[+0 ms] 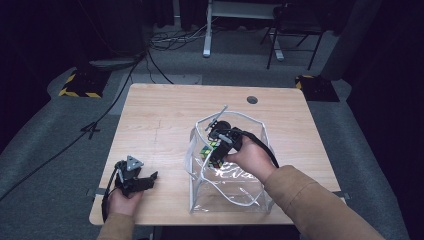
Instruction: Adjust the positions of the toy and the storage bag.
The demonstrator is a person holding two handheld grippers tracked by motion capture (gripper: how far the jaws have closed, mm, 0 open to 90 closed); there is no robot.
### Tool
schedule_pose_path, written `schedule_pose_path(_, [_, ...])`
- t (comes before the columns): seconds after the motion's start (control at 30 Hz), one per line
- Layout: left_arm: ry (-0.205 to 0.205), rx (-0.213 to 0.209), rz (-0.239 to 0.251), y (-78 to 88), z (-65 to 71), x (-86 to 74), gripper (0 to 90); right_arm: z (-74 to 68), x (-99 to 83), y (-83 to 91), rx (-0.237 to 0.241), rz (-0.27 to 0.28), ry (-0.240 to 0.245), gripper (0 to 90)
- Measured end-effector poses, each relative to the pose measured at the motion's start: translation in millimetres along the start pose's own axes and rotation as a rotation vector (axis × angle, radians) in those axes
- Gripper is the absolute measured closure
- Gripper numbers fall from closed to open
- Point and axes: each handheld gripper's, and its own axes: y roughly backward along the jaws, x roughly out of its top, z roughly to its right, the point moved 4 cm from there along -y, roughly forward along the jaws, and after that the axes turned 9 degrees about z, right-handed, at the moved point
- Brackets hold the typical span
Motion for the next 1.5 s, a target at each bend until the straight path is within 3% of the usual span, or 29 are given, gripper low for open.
schedule_pose_path(0.23, [-0.004,-0.001,-0.003,0.2,-0.2,0.1,24.3,0.9,-3.9,-9.8,0.014,-0.058,-0.001,33.4])
schedule_pose_path(0.27, [-0.004,-0.001,-0.002,0.2,-0.2,0.1,24.3,-2.2,-4.6,-9.7,0.007,-0.091,-0.042,33.4])
schedule_pose_path(0.63, [-0.005,0.001,-0.001,0.1,-0.1,0.1,24.3,-5.6,1.8,-25.2,0.012,-0.128,-0.073,33.4])
schedule_pose_path(0.73, [-0.005,0.001,-0.001,0.1,-0.1,0.1,24.3,-6.3,4.8,-32.2,0.009,-0.117,-0.05,33.3])
schedule_pose_path(0.77, [-0.005,0.001,-0.002,0.2,-0.1,0.1,24.3,-8.4,5.5,-33.8,0.009,-0.119,-0.07,33.3])
schedule_pose_path(0.83, [-0.005,0.0,-0.002,0.2,-0.1,0.1,24.3,-7.8,6.8,-36.3,0.003,-0.126,-0.058,33.3])
schedule_pose_path(0.87, [-0.005,0.0,-0.002,0.2,-0.1,0.1,24.3,-5.1,6.3,-36.5,0.004,-0.142,-0.006,33.3])
schedule_pose_path(1.2, [-0.003,-0.002,-0.001,0.1,0.2,0.0,24.3,-8.2,1.6,-42.5,0.017,-0.201,-0.054,33.3])
schedule_pose_path(1.23, [-0.003,-0.002,-0.002,0.1,0.2,0.0,24.3,-6.4,1.5,-42.3,0.008,-0.212,-0.031,33.3])
schedule_pose_path(1.33, [-0.003,-0.002,-0.001,0.1,0.2,0.0,24.3,-7.7,-0.1,-43.8,0.008,-0.215,-0.062,33.0])
schedule_pose_path(1.4, [-0.003,-0.002,-0.001,0.0,0.3,0.0,24.3,-7.2,0.3,-43.6,0.026,-0.2,-0.035,37.0])
schedule_pose_path(1.5, [-0.003,-0.002,-0.001,0.1,0.2,0.0,24.3,-8.1,1.4,-42.0,0.015,-0.21,-0.023,36.7])
